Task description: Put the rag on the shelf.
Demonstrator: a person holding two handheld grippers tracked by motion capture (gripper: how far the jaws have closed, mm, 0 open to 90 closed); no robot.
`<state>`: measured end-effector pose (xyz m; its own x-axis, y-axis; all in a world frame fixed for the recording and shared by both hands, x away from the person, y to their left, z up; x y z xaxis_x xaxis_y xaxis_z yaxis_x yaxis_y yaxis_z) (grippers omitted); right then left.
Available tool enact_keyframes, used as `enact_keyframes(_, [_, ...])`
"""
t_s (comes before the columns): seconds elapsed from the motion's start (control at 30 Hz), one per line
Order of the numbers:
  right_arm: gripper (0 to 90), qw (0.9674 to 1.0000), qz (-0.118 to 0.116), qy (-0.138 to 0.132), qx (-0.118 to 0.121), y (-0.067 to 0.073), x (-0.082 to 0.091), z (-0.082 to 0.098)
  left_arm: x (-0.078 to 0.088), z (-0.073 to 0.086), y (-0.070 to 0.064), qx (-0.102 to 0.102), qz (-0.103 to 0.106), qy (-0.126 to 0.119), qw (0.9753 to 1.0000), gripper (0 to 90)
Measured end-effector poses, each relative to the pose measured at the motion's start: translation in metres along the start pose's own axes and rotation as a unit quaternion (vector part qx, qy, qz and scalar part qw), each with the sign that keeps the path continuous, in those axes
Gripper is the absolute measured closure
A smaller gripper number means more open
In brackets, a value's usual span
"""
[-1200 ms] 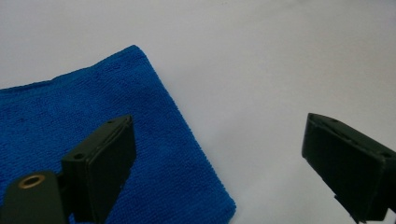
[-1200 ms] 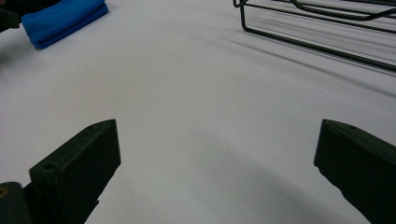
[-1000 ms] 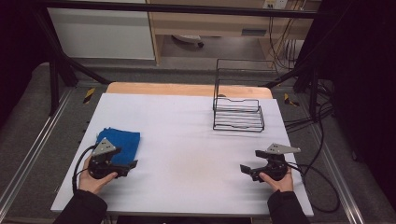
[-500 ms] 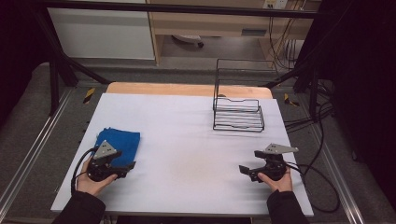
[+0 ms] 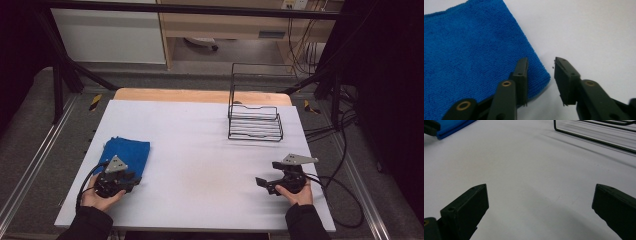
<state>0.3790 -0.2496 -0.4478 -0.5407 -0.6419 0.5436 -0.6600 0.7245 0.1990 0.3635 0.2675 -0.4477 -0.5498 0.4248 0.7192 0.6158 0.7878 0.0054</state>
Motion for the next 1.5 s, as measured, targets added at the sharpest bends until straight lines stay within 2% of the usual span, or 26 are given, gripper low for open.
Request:
enact_keyframes(0.2, [1.3, 1.0000, 0.001, 0.000, 0.001, 0.000, 0.000, 0.000, -0.006, 0.003, 0.001, 0.001, -0.006, 0.015, 0.9999, 71.7])
enact_keyframes(0.37, [1.3, 1.0000, 0.000, 0.001, 0.001, 0.000, 0.000, 0.000, -0.009, 0.003, 0.002, 0.009, -0.008, 0.015, 0.9998, 75.4])
enact_keyframes(0.6, [1.5, 1.0000, 0.000, 0.000, 0.000, 0.000, 0.000, 0.000, -0.010, 0.001, 0.002, 0.001, -0.016, 0.020, 0.9997, 85.1])
enact_keyframes(0.7, [1.5, 1.0000, -0.001, 0.000, 0.001, 0.000, 0.000, 0.000, -0.010, 0.000, 0.003, 0.006, -0.014, 0.021, 0.9996, 86.8])
enact_keyframes(0.83, [1.5, 1.0000, -0.001, 0.000, 0.000, 0.000, 0.000, 0.000, -0.009, -0.001, 0.006, 0.022, -0.001, 0.019, 0.9996, 87.9])
enact_keyframes(0.97, [1.6, 1.0000, -0.002, 0.000, 0.000, 0.000, 0.000, 0.000, -0.004, -0.003, 0.008, 0.040, 0.013, 0.005, 0.9991, 88.2])
enact_keyframes(1.17, [1.6, 1.0000, -0.002, 0.000, 0.000, 0.000, 0.000, 0.000, 0.003, -0.009, 0.007, 0.067, 0.036, -0.020, 0.9969, 88.4])
enact_keyframes(1.43, [1.7, 1.0000, -0.001, 0.002, 0.001, 0.000, 0.000, 0.000, 0.001, -0.025, -0.013, 0.070, 0.054, -0.040, 0.9953, 88.3])
enact_keyframes(1.5, [1.7, 1.0000, -0.001, 0.002, 0.001, 0.000, 0.000, 0.000, -0.001, -0.030, -0.020, 0.064, 0.050, -0.041, 0.9958, 88.2])
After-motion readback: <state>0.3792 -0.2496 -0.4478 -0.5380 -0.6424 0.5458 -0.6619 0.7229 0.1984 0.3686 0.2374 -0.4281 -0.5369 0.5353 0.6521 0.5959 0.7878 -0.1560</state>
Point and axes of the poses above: each handheld gripper's, and its own axes: x roughly backward along the jaws, z roughly out of its underside, y roughly to its left, the point moved 2 cm from there along -x, roughly forward along the jaws, and after that the axes turned 1 degree about -y, right-handed, at the moved point
